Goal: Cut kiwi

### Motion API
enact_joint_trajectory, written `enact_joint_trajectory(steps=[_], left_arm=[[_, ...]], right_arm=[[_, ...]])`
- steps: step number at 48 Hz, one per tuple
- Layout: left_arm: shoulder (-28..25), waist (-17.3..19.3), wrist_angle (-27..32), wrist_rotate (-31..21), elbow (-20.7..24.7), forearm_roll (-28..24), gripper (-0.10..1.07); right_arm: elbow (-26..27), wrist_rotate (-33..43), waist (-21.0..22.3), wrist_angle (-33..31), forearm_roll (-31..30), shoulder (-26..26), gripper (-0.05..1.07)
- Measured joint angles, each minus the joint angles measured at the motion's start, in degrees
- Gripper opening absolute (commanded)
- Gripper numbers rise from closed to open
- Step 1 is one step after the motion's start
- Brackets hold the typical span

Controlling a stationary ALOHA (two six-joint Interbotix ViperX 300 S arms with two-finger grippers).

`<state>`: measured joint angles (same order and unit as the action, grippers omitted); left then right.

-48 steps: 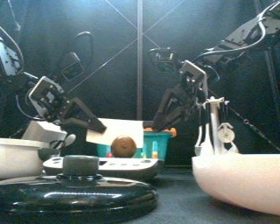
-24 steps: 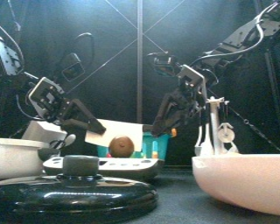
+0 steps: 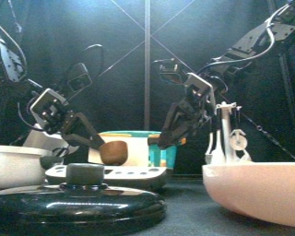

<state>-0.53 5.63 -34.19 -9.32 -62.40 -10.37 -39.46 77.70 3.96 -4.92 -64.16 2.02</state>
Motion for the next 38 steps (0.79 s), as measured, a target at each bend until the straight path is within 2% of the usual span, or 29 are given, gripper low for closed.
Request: enact_joint_trajectory(steps=[38], left_arm=[[0.3, -0.1, 0.5, 0.2, 0.0, 0.7, 0.44]], right_arm=[[0.4, 0.0, 0.0, -0.1, 0.0, -0.1, 0.55]])
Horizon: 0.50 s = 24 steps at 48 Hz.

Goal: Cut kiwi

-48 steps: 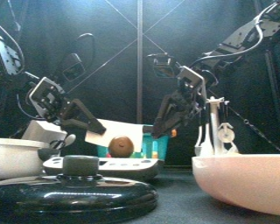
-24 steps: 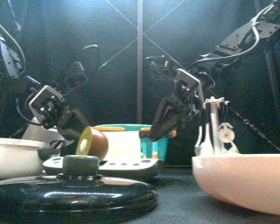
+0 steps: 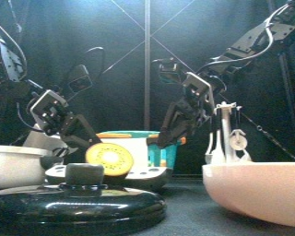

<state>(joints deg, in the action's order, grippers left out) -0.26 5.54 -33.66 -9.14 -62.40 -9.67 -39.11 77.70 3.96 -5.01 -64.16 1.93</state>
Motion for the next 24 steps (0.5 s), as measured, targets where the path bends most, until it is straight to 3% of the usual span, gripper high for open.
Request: enact_joint_trajectory(steps=[24], left_arm=[[3.7, 0.0, 0.6, 0.1, -0.4, -0.9, 0.44]], right_arm=[[0.3, 0.0, 0.0, -0.2, -0.1, -0.4, 0.55]])
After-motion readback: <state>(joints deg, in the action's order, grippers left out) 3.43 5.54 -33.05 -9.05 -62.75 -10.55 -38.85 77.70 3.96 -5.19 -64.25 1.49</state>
